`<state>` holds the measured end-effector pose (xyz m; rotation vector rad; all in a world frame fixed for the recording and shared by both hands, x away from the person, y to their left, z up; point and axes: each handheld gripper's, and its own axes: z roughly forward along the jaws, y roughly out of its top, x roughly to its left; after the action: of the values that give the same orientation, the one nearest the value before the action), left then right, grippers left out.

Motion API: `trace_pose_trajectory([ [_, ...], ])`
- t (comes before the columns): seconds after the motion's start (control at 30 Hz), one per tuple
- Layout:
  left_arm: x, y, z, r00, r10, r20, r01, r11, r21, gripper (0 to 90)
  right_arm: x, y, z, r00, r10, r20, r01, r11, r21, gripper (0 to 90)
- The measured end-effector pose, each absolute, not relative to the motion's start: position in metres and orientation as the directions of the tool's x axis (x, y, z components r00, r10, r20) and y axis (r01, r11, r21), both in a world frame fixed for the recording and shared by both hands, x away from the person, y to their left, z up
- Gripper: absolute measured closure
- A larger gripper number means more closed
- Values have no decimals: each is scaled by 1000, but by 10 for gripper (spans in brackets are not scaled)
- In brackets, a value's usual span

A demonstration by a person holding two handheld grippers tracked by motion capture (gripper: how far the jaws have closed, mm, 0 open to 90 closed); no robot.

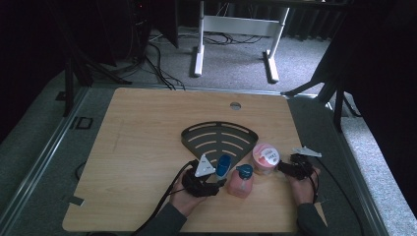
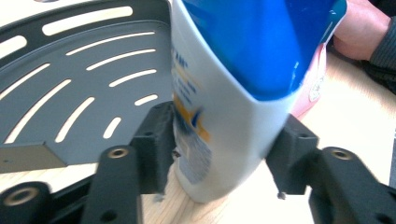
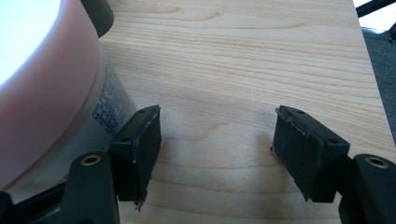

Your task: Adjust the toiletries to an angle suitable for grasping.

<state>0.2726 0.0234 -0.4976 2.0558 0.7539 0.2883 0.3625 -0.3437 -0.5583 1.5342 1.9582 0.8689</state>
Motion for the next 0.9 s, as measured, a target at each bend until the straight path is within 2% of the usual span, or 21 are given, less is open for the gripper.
trace_pose_trajectory([
  [0.13,271,28,-497,787,613,-70,396,-414,820,550,362,-344,-558,-239,971,-1,651,161,742,321],
  [0.3,272,28,-497,790,609,-68,389,-413,824,557,362,-344,-558,-239,971,-1,651,161,742,321],
  [0.33,273,27,-498,791,607,-74,389,-407,827,543,362,-344,-558,-239,971,-1,651,161,742,322],
  [0.4,275,23,-498,787,614,-58,381,-411,828,447,362,-344,-558,-239,971,-1,651,161,742,321],
  [0.47,277,20,-498,791,608,-68,381,-403,832,440,362,-344,-558,-239,971,-1,651,161,742,322],
  [0.7,280,14,-498,779,625,-55,383,-404,831,483,362,-344,-558,-239,971,0,651,160,742,321],
  [0.73,280,14,-498,778,625,-59,385,-401,831,527,362,-344,-558,-239,971,-1,651,161,742,321],
  [0.9,275,18,-495,782,623,-25,369,-430,824,549,362,-344,-558,-239,971,-1,651,161,742,321],
])
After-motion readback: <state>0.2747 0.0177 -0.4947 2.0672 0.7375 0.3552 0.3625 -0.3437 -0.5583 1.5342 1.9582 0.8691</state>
